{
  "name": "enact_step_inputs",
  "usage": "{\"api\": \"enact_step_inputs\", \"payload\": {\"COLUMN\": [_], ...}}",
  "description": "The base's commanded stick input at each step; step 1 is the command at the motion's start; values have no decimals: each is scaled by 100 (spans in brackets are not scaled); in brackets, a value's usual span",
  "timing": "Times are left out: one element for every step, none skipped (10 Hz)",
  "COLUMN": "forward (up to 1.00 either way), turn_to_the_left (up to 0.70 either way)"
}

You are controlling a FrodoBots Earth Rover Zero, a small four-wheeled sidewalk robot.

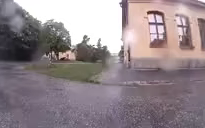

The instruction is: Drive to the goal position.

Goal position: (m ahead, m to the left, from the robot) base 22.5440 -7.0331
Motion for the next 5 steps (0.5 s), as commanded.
{"api": "enact_step_inputs", "payload": {"forward": [45,45,45,45,45], "turn_to_the_left": [0,0,0,0,0]}}
